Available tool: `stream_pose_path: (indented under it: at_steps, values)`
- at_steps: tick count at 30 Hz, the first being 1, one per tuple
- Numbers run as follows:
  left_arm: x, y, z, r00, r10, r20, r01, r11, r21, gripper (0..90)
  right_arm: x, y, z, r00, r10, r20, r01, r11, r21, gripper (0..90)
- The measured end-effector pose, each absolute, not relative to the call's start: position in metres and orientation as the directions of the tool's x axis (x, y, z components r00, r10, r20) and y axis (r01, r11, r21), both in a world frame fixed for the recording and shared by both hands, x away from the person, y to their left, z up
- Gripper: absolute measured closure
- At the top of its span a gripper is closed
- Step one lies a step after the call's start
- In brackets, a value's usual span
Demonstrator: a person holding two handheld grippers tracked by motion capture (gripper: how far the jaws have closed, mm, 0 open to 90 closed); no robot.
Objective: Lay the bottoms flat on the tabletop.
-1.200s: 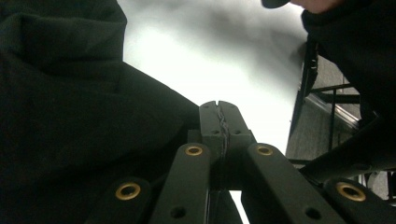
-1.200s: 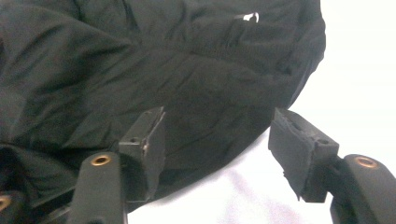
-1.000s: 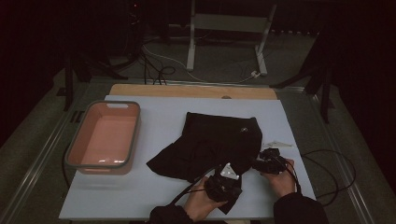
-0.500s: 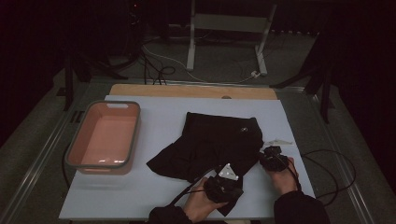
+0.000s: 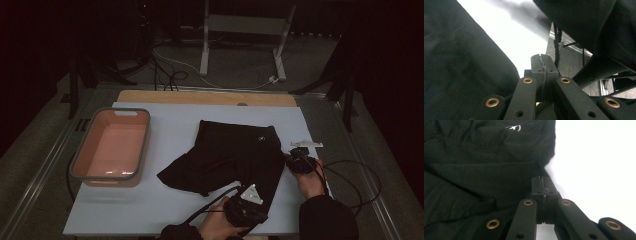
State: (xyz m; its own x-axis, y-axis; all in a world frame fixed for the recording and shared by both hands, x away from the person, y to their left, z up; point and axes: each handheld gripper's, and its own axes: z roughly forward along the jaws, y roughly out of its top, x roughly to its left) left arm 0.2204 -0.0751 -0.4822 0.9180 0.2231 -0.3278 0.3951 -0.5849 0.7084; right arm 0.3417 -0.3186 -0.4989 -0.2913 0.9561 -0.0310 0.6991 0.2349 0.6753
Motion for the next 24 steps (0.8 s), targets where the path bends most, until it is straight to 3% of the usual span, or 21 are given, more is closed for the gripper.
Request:
stream_pose_path:
  at_steps: [1,2,5,8,16,24]
  values:
    - [0.220,-0.075,-0.482,0.918,0.223,-0.328,0.395,-0.585,0.708,88.3,0.342,-0.319,-0.499,-0.291,0.956,-0.031,0.699,0.235,0.675,89.8]
    - [0.224,-0.074,-0.482,0.912,0.250,-0.324,0.409,-0.570,0.712,79.1,0.342,-0.321,-0.499,-0.278,0.960,-0.028,0.701,0.222,0.677,88.3]
    - [0.231,-0.068,-0.480,0.899,0.310,-0.308,0.434,-0.544,0.718,61.6,0.340,-0.324,-0.498,-0.252,0.968,0.012,0.709,0.176,0.683,68.9]
    - [0.239,-0.059,-0.478,0.884,0.367,-0.291,0.453,-0.513,0.729,50.7,0.333,-0.326,-0.496,-0.245,0.968,0.057,0.710,0.140,0.690,55.6]
    - [0.253,-0.047,-0.475,0.850,0.462,-0.252,0.473,-0.462,0.750,38.6,0.301,-0.318,-0.495,-0.282,0.953,0.109,0.719,0.135,0.682,40.9]
    - [0.261,-0.043,-0.482,0.829,0.507,-0.235,0.488,-0.452,0.746,37.5,0.286,-0.304,-0.503,-0.310,0.945,0.102,0.732,0.169,0.660,39.2]
